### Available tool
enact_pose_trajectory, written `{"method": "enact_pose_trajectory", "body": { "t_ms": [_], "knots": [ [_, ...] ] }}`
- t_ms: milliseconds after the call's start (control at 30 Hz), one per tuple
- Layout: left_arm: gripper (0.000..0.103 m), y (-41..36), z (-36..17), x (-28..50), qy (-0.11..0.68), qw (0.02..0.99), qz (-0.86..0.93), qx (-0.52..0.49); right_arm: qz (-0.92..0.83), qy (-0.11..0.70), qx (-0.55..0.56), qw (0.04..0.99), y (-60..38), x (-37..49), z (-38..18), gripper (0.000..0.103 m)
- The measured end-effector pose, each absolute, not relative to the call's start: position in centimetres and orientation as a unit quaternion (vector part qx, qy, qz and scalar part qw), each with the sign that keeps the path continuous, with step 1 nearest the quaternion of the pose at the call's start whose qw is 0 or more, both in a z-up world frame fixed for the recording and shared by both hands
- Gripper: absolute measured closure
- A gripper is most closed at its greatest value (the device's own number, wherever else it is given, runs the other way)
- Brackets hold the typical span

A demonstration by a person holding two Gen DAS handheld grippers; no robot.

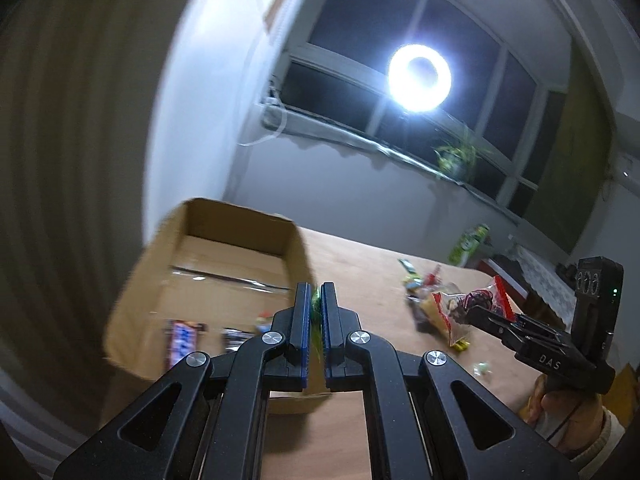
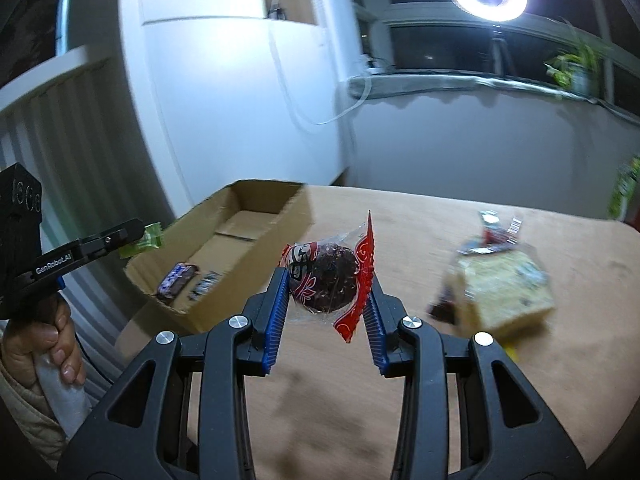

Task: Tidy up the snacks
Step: 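Carry the green candy with the left gripper while the right gripper carries the red bag to the box, then open both grippers over the cardboard box to drop the candies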

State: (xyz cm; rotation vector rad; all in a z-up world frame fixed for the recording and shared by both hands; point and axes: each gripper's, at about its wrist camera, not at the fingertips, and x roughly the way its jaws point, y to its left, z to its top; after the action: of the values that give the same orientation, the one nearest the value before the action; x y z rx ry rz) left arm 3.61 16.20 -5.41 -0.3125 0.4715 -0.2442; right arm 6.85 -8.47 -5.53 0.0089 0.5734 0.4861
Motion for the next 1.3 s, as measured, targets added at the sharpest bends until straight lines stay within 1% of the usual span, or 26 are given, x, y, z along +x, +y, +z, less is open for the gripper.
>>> {"method": "enact_pose_trajectory", "body": {
  "t_ms": [333,767,867,900,933,967,1000,1067,1167,1267,1300],
  "knots": [
    [0.099,20.2,-6.4,3.6,0.228,0.957,-0.078,-0.164,0.296,0.279,-0.028,0.913,-0.6,8.7,-5.5,0.066],
    [0.099,20.5,-7.7,6.0,0.243,0.954,-0.076,-0.159,0.348,0.28,-0.05,0.893,5.4,11.1,-6.5,0.065],
    [0.099,20.4,-8.2,6.2,0.254,0.952,-0.072,-0.158,0.348,0.294,-0.074,0.887,6.5,11.5,-7.5,0.063],
    [0.098,20.4,-8.3,6.3,0.258,0.952,-0.065,-0.154,0.345,0.298,-0.084,0.886,6.7,11.5,-7.8,0.058],
    [0.094,20.4,-8.4,6.3,0.266,0.952,-0.049,-0.147,0.337,0.295,-0.091,0.89,6.6,11.3,-8.0,0.051],
    [0.081,20.5,-8.5,6.2,0.27,0.951,-0.037,-0.144,0.333,0.291,-0.09,0.892,6.3,11.1,-8.0,0.048],
    [0.059,20.6,-8.5,6.0,0.273,0.951,-0.026,-0.144,0.332,0.287,-0.085,0.894,5.8,10.8,-7.9,0.043],
    [0.039,20.8,-8.4,5.2,0.268,0.952,-0.013,-0.147,0.325,0.282,-0.078,0.899,4.7,10.2,-7.8,0.042],
    [0.039,20.5,-7.8,3.9,0.26,0.955,-0.016,-0.143,0.317,0.287,-0.067,0.901,3.3,9.5,-7.9,0.042],
    [0.033,20.2,-7.4,3.4,0.257,0.957,-0.02,-0.137,0.31,0.284,-0.059,0.905,2.1,8.3,-8.0,0.042],
    [0.033,20.1,-7.3,3.2,0.256,0.957,-0.021,-0.134,0.307,0.278,-0.057,0.908,1.7,7.7,-7.9,0.041]
  ]
}}
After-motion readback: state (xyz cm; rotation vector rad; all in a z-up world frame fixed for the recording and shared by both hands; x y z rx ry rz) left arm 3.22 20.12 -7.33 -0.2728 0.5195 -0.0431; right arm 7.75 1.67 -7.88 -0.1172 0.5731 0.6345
